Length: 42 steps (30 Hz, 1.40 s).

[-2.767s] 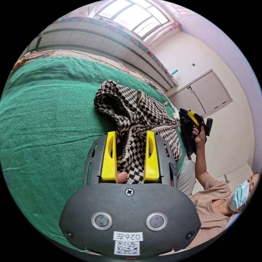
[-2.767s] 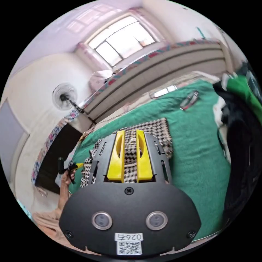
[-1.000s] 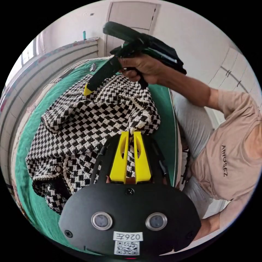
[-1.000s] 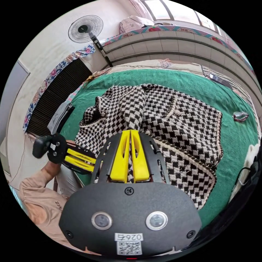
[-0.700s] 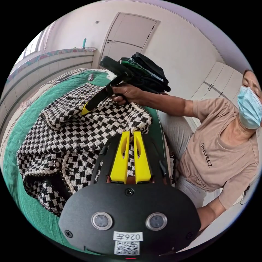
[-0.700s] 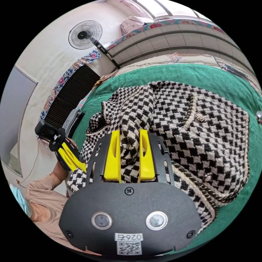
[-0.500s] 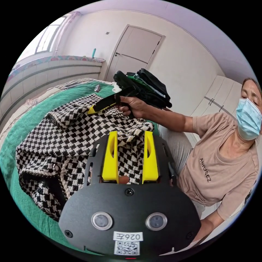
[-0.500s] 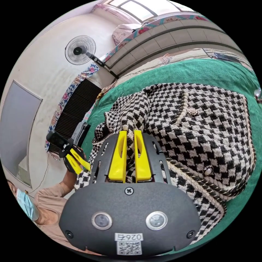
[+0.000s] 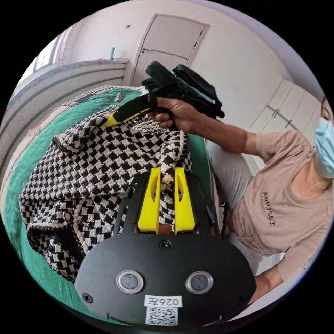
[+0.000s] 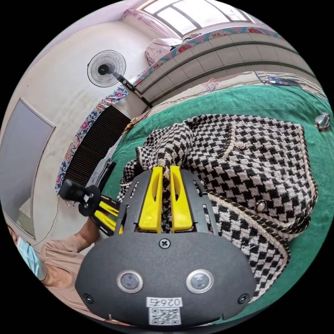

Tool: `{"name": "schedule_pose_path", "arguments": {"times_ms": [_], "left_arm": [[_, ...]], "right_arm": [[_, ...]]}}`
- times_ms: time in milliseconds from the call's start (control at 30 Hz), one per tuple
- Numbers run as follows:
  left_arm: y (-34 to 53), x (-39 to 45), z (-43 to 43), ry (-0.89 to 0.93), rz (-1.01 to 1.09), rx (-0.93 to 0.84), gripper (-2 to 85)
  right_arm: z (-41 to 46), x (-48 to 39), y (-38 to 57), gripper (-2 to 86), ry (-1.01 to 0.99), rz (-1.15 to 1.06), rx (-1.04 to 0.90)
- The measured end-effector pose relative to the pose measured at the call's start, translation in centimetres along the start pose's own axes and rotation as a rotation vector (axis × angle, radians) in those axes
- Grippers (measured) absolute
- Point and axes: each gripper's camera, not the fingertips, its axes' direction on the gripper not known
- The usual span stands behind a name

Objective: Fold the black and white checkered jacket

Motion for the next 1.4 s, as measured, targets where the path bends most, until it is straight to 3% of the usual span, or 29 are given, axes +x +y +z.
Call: {"name": "schedule_pose_path", "arguments": {"times_ms": [133, 367, 500, 567, 633, 833, 933, 1067, 1233, 1400], "left_arm": [[3.7, -4.3, -6.8, 0.086, -0.085, 0.302, 4.8], [11.0, -9.6, -15.7, -0.049, -0.339, 0.653, 4.4], [16.3, -12.1, -19.8, -0.071, -0.47, 0.908, 4.5], [17.5, -12.8, -20.9, -0.096, -0.494, 0.966, 4.4], [17.6, -13.9, -21.6, -0.141, -0.525, 0.972, 4.4], [9.6, -19.0, -21.5, -0.136, -0.51, 0.836, 4.4], [2.0, -21.7, -20.2, -0.092, -0.444, 0.787, 4.8], [-7.6, -26.1, -14.8, -0.019, -0.409, 0.552, 6.5], [-14.1, -31.4, -2.2, -0.103, -0.521, -0.084, 5.1], [-13.4, -30.7, 0.6, -0.004, -0.472, -0.094, 7.3]], "right_arm": [[-0.7, 1.5, 0.5, 1.0, -0.107, 0.065, 0.027], [-1.3, 1.8, 1.9, -1.2, -0.377, 0.104, 0.142], [-1.0, -5.9, 1.1, -1.4, -0.62, -0.317, -0.025], [-0.1, -11.1, 1.6, -1.4, -0.626, -0.559, -0.182], [2.8, -17.4, 4.0, -1.3, -0.508, -0.82, -0.405], [14.9, -24.8, 12.6, -1.2, -0.266, -1.082, -1.051], [16.7, -25.5, 15.7, -1.2, -0.112, -1.168, -1.232], [16.4, -24.7, 14.4, -1.3, -0.122, -1.085, -1.207], [17.6, -22.9, 12.8, -1.3, -0.186, -0.973, -1.201], [18.8, -22.8, 12.8, -1.3, -0.229, -0.992, -1.247]]}}
